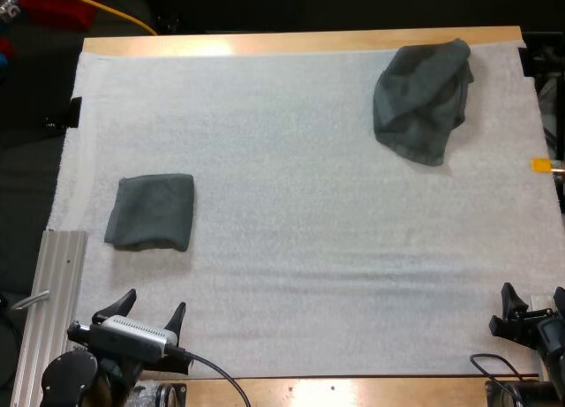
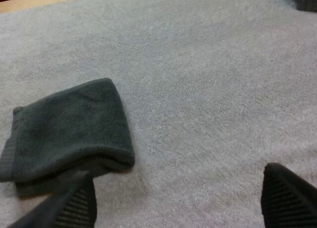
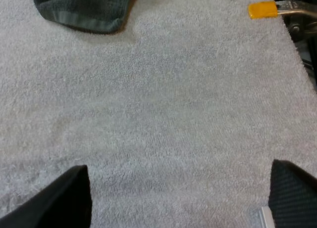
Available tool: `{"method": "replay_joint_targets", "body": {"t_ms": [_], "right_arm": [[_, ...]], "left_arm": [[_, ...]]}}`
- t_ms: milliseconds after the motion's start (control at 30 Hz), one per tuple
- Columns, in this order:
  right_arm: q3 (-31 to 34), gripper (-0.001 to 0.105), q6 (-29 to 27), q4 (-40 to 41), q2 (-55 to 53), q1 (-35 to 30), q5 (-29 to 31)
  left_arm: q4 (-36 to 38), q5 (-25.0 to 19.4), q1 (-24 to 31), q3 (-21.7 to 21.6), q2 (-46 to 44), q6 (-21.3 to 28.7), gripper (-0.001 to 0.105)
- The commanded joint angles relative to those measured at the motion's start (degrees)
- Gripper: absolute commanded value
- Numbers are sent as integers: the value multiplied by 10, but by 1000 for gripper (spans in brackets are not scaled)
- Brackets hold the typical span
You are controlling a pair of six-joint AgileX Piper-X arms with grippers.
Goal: Pick towel from pile, fold and stack
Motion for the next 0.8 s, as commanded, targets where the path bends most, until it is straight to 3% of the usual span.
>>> {"method": "replay_joint_targets", "body": {"t_ms": [0, 167, 267, 467, 767], "right_arm": [[-4, 71, -3, -2, -25, -1, 0], [-11, 71, -5, 1, -21, -1, -4], [-27, 71, -5, 4, -8, -1, -8], [-70, 71, -3, 4, 38, -1, -57], [-124, 71, 9, 4, 124, -1, -134]], "left_arm": [[-12, -1, 1, -2, -78, 2, 66], [-20, 6, 1, -3, -75, -3, 66], [-20, 39, 1, -8, -65, -15, 66], [-23, 55, 1, -31, -28, -23, 66], [-58, 140, 1, -70, 38, -26, 66]]}}
